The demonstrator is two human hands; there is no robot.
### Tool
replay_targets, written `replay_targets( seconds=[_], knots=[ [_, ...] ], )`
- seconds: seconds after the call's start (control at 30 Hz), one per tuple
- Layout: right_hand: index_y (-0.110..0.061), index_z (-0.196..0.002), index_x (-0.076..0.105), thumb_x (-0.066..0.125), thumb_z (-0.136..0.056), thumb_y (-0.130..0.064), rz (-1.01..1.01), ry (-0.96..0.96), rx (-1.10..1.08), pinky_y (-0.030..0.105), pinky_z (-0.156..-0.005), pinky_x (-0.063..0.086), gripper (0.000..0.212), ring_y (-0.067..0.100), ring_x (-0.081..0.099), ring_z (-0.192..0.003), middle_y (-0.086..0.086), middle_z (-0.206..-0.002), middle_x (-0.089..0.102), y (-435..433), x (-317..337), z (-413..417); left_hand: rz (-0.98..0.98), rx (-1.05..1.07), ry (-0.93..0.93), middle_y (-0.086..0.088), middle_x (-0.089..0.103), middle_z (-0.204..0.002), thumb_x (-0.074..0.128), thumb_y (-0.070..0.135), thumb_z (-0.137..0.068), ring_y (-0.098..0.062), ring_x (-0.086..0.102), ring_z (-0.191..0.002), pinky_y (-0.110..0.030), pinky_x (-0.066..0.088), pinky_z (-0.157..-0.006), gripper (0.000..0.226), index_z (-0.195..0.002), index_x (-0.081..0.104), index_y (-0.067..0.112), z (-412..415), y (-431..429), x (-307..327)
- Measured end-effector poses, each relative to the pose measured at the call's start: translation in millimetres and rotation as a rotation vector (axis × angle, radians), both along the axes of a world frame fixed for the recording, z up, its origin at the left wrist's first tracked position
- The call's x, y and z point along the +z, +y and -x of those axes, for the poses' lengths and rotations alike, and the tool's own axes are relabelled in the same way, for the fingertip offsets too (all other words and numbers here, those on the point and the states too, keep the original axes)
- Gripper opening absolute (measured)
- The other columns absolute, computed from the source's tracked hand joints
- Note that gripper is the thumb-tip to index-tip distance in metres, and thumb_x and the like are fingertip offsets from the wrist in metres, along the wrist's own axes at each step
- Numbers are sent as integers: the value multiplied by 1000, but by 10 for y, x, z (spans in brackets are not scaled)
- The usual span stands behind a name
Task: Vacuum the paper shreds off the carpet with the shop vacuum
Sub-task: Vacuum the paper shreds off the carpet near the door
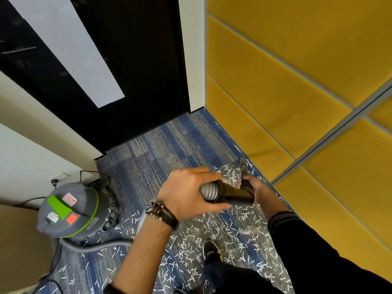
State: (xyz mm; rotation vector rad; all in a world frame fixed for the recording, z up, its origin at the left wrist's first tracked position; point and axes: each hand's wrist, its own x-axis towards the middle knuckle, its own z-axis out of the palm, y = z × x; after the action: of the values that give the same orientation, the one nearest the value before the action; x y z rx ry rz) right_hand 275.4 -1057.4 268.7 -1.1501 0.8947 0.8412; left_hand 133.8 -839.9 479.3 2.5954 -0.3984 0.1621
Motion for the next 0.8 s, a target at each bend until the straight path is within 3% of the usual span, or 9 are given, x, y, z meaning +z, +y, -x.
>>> replay_targets(
  seconds=[0.2, 0.43, 0.6, 0.8],
  knots=[
    [-6, -91, 42, 44, -103, -28, -46, 33, -137, 26, -35, 48, 24, 20, 51, -34, 9, -51, 52, -278, -107, 238, -42, -150, 61, 19, 64, -85, 63, 82, -78, -1, 63, -74, -29, 60, -67, 53, -110, 70, 41, -29, -231, -44],
    [-7, -84, 40, 42, -103, -24, 18, 41, -107, 26, -34, 47, 26, 20, 51, -34, 10, -55, 50, -247, 72, 217, 18, -75, 51, 23, 66, -89, 62, 82, -78, 2, 64, -79, -27, 60, -70, 52, -108, 71, 41, -28, -94, 84],
    [-10, -112, 41, 48, -101, -25, 35, 9, -7, 29, -45, 53, 20, 22, 54, -47, 10, -66, 54, -94, 109, 98, 39, 9, -16, 22, 72, -94, 67, 79, -79, 3, 67, -82, -27, 61, -75, 51, -109, 72, 38, 12, 60, 135],
    [-8, -110, 42, 51, -98, -28, -18, 42, -53, 27, -44, 52, 25, 20, 56, -44, 10, -59, 56, -49, -67, 105, 30, -17, 73, 20, 69, -89, 67, 79, -78, 2, 66, -79, -26, 60, -72, 48, -106, 72, 40, -16, -4, 17]
  ],
)
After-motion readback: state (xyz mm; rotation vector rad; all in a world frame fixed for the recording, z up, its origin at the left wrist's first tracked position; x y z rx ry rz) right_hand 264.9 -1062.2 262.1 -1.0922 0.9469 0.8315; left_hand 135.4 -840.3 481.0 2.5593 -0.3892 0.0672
